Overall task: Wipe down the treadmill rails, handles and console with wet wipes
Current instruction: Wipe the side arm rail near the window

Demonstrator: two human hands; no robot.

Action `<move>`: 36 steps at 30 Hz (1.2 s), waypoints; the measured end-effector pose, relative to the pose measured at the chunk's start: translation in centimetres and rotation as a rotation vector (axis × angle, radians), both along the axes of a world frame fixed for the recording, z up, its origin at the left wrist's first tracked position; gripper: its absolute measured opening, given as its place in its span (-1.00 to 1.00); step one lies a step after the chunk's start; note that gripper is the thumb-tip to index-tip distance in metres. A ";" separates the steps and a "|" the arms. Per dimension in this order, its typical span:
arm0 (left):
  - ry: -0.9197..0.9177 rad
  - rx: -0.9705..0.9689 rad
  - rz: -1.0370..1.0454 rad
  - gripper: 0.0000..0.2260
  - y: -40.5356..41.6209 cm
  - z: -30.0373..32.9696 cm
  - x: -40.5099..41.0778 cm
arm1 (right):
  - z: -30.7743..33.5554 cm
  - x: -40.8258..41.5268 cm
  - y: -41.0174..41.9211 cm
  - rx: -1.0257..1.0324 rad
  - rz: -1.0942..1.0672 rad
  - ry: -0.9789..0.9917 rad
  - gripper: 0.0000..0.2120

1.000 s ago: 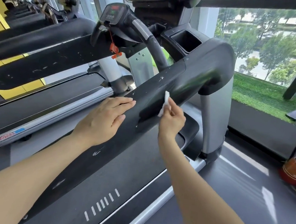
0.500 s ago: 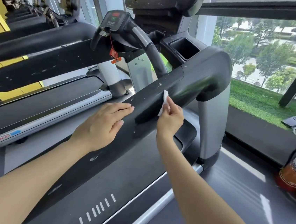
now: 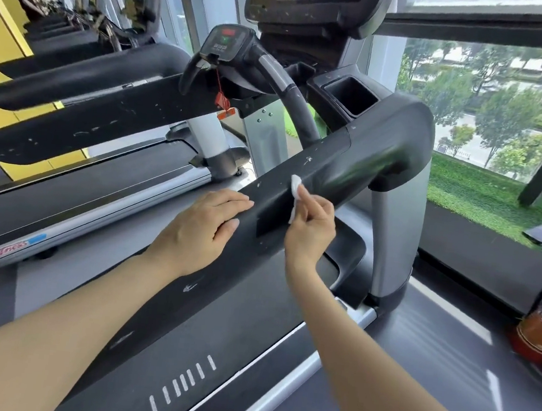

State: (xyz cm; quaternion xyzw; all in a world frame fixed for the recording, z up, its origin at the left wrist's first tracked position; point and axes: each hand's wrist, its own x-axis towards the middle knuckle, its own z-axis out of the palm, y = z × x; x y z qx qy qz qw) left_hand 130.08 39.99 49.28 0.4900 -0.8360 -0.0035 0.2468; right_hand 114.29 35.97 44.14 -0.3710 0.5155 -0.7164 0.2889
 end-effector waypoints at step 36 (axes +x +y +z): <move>0.000 -0.071 -0.020 -0.69 2.7 -0.7 3.4 | -4.4 7.8 9.4 -0.152 0.079 0.204 -0.74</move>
